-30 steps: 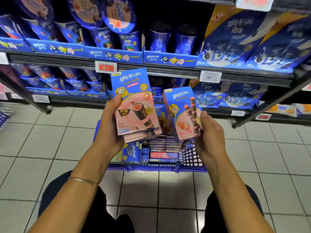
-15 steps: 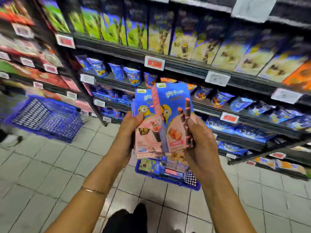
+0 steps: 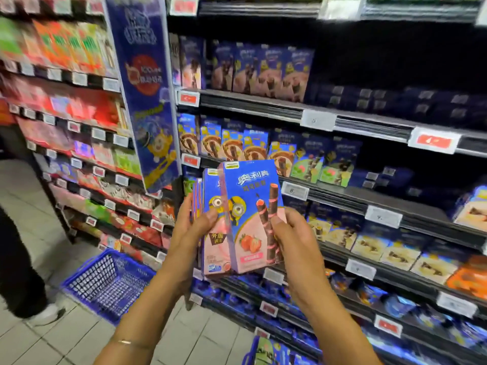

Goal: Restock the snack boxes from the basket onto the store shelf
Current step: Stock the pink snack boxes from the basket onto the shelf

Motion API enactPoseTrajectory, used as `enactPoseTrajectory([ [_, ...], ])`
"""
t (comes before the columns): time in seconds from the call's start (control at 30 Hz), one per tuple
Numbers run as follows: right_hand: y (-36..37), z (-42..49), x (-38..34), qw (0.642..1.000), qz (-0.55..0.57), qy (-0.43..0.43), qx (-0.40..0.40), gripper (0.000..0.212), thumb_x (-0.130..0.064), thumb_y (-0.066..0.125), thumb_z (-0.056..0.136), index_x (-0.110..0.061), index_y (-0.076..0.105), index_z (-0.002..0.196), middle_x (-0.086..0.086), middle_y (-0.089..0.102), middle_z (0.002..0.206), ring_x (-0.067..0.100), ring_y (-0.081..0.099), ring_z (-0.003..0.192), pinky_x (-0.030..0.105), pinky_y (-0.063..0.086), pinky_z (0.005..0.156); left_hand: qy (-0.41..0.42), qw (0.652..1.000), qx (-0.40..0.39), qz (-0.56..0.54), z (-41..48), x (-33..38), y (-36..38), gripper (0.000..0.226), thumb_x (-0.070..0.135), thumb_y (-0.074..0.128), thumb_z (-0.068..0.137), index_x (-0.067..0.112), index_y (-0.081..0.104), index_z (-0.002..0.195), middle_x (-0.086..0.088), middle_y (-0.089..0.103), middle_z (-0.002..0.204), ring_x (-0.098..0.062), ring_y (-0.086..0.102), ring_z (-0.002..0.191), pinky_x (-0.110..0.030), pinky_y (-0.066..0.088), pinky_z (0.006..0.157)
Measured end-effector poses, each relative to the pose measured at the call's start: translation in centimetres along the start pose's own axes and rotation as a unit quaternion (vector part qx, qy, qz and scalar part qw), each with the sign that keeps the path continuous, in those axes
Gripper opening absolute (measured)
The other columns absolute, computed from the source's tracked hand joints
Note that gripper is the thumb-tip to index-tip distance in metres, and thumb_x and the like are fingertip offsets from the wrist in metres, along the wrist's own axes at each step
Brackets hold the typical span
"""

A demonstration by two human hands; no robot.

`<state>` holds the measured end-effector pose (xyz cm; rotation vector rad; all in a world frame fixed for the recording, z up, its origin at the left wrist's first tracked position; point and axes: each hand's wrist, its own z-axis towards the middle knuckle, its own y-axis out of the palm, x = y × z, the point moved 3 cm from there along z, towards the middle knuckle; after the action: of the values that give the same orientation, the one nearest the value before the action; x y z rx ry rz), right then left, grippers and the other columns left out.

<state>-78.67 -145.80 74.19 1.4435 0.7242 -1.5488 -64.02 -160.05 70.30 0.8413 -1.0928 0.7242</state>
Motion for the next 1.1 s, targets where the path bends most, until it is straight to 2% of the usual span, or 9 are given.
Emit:
enactPoseTrajectory([
  [0.07, 0.8, 0.9, -1.5, 1.000, 0.022, -0.013, -0.012, 0.026, -0.034, 0.062, 0.085, -0.015, 0.068, 0.101, 0.025, 0.070, 0.097, 0.030, 0.065, 0.081, 0.043, 0.052, 0.072, 0.031, 0.999, -0.004, 0.009, 0.9, 1.8, -0.5, 0.050, -0.005, 0.055, 0.103, -0.005, 0.042, 0.150, -0.013, 0.074, 0.119, 0.003, 0.074, 0.082, -0.016, 0.057, 0.069],
  [0.2, 1.3, 4.0, -3.8, 0.997, 0.059, -0.034, -0.026, 0.006, -0.013, 0.062, 0.095, -0.012, 0.068, 0.096, 0.001, 0.069, 0.075, 0.011, 0.064, 0.063, 0.020, 0.051, 0.053, 0.056, 0.998, 0.013, -0.039, 2.6, 4.0, -1.0, 0.075, 0.034, 0.073, 0.083, 0.016, 0.047, 0.151, -0.018, 0.064, 0.141, -0.040, 0.065, 0.122, -0.057, 0.053, 0.100],
  [0.33, 2.3, 8.9, -6.1, 0.998, 0.038, -0.050, -0.016, 0.014, -0.005, 0.050, 0.101, -0.008, 0.063, 0.096, -0.002, 0.065, 0.071, 0.010, 0.060, 0.057, 0.024, 0.050, 0.047, 0.077, 0.995, 0.032, -0.058, 6.9, 5.6, -2.0, 0.065, 0.026, 0.073, 0.078, 0.014, 0.056, 0.140, -0.011, 0.074, 0.127, -0.032, 0.072, 0.110, -0.053, 0.055, 0.093],
  [0.5, 4.4, 17.8, -8.4, 0.997, 0.033, -0.073, -0.010, 0.014, -0.006, 0.054, 0.100, -0.007, 0.066, 0.093, 0.000, 0.070, 0.072, 0.013, 0.065, 0.059, 0.025, 0.053, 0.050, 0.087, 0.993, 0.042, -0.071, 13.1, 7.3, -5.1, 0.078, 0.039, 0.074, 0.079, 0.009, 0.050, 0.146, -0.026, 0.062, 0.140, -0.056, 0.056, 0.128, -0.075, 0.041, 0.107],
  [0.7, 6.1, 32.5, -11.1, 0.986, -0.012, -0.135, 0.092, 0.029, -0.015, 0.065, 0.098, 0.005, 0.061, 0.119, 0.015, 0.074, 0.103, 0.031, 0.072, 0.089, 0.041, 0.060, 0.073, 0.095, 0.989, 0.051, -0.106, 21.8, 9.8, -8.3, 0.086, 0.041, 0.073, 0.074, 0.006, 0.047, 0.148, -0.030, 0.057, 0.144, -0.059, 0.050, 0.132, -0.080, 0.036, 0.107],
  [0.87, 8.6, 43.9, -11.1, 0.972, -0.114, -0.161, 0.131, 0.020, -0.013, 0.075, 0.088, -0.015, 0.061, 0.103, 0.017, 0.074, 0.106, 0.035, 0.074, 0.097, 0.058, 0.060, 0.084, 0.094, 0.987, 0.016, -0.132, 26.8, 10.3, -9.0, 0.084, 0.031, 0.070, 0.075, -0.003, 0.044, 0.147, -0.033, 0.059, 0.138, -0.049, 0.060, 0.114, -0.067, 0.049, 0.099],
  [0.93, 9.8, 47.6, -10.5, 0.964, -0.176, -0.138, 0.142, 0.031, -0.019, 0.077, 0.085, -0.010, 0.062, 0.110, 0.016, 0.072, 0.112, 0.036, 0.070, 0.102, 0.051, 0.058, 0.089, 0.106, 0.985, 0.004, -0.135, 28.2, 10.5, -9.1, 0.090, 0.036, 0.071, 0.069, -0.005, 0.044, 0.145, -0.030, 0.063, 0.130, -0.043, 0.062, 0.105, -0.055, 0.054, 0.091],
  [1.0, 10.7, 50.0, -9.7, 0.940, -0.273, -0.119, 0.164, 0.040, -0.029, 0.079, 0.083, -0.008, 0.063, 0.112, 0.014, 0.070, 0.116, 0.032, 0.067, 0.105, 0.033, 0.051, 0.082, 0.103, 0.984, -0.016, -0.143, 29.6, 10.3, -9.2, 0.089, 0.039, 0.071, 0.069, -0.001, 0.047, 0.145, -0.028, 0.064, 0.131, -0.042, 0.062, 0.107, -0.060, 0.050, 0.096],
  [1.1, 11.7, 51.9, -9.0, 0.901, -0.380, -0.114, 0.178, 0.039, -0.040, 0.076, 0.084, -0.010, 0.057, 0.101, 0.018, 0.067, 0.115, 0.037, 0.065, 0.103, 0.034, 0.043, 0.072, 0.092, 0.983, -0.039, -0.153, 31.3, 10.1, -9.3, 0.086, 0.040, 0.070, 0.072, 0.006, 0.048, 0.147, -0.030, 0.061, 0.139, -0.046, 0.061, 0.114, -0.067, 0.044, 0.103],
])
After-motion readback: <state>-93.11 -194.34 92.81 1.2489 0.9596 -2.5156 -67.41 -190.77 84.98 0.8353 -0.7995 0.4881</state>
